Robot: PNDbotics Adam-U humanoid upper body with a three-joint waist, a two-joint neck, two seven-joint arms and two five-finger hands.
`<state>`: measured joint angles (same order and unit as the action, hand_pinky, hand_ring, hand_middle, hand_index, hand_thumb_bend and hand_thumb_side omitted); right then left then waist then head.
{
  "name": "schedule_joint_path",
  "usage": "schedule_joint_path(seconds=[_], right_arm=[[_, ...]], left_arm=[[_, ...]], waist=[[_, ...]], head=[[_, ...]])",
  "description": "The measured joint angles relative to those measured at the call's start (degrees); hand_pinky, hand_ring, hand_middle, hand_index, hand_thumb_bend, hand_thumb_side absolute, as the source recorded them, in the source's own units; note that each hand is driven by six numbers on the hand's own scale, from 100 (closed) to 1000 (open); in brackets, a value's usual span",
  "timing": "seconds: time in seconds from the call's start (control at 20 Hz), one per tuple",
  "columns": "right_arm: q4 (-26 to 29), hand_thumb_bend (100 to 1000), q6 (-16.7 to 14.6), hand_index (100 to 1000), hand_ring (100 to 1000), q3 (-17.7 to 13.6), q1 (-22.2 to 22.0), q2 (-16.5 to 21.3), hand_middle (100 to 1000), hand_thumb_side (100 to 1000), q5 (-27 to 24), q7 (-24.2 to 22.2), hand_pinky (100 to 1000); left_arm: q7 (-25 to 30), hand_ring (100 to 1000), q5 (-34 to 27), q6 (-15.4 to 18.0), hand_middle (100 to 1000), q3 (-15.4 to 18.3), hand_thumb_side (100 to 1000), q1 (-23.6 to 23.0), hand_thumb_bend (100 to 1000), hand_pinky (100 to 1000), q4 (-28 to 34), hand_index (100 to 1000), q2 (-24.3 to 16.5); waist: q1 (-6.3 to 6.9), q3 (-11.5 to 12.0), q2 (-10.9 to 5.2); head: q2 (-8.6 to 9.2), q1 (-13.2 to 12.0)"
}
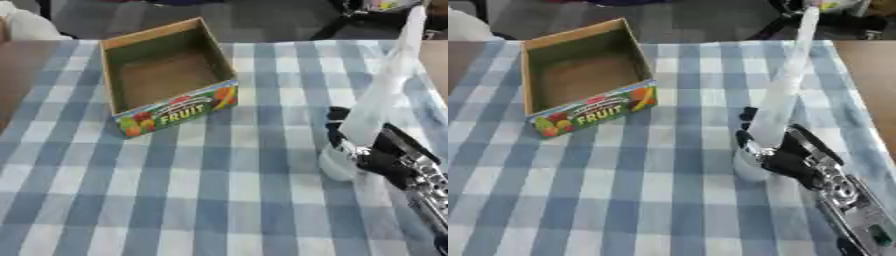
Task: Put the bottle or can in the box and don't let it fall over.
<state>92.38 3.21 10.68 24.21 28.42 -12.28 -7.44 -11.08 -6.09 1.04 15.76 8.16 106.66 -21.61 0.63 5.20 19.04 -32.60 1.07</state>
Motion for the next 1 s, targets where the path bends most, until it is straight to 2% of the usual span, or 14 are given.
schedule_joint_path(seconds=[0.3,0.5,0.7,0.75,0.8,0.9,1.0], right_arm=[[-0.2,101,0.1,711,902,0.1,0.0,0.0,941,273,0.0,0.2,801],[-0.4,100,0.5,640,901,0.3,0.1,-0.1,925,232,0.0,0.6,804],[-0.7,100,0.8,532,902,0.3,0.3,-0.5,917,231,-0.1,1.4,808],[-0.7,100,0.9,532,902,0.3,0.3,-0.5,917,231,-0.1,1.6,808],[-0.7,100,1.1,468,904,0.3,0.4,-0.5,914,250,-0.1,1.9,810],[-0.7,100,1.5,411,906,0.3,0.5,-0.5,912,279,-0.1,2.6,812],[-0.7,100,1.9,379,907,0.4,0.5,-0.5,914,270,-0.2,3.4,813]], left_arm=[[0.1,496,0.0,0.1,603,0.0,389,0.0,789,998,0.0,759,0.0],[0.1,496,0.0,0.1,603,0.0,388,0.0,788,998,0.0,757,0.0],[0.1,495,0.0,0.1,603,0.0,388,0.0,788,998,0.0,757,0.0],[0.1,495,0.0,0.1,603,0.0,388,0.0,788,998,0.0,757,0.0],[0.1,494,0.0,0.1,603,0.0,388,0.0,787,998,0.0,757,0.0],[0.1,494,0.0,0.1,603,0.0,388,0.0,786,998,0.0,758,0.0],[0.1,494,0.0,0.1,603,0.0,388,0.0,785,998,0.0,757,0.0]], waist=[[0.02,0.0,0.0],[0.05,0.0,0.0],[0.16,0.1,0.0],[0.15,0.1,0.0],[0.15,0.1,0.0],[0.15,0.2,0.01],[0.14,0.2,0.01]], head=[[0.0,0.0],[0.01,0.0],[0.01,-0.1],[0.01,-0.1],[0.01,-0.2],[0.01,-0.2],[0.01,-0.2]])
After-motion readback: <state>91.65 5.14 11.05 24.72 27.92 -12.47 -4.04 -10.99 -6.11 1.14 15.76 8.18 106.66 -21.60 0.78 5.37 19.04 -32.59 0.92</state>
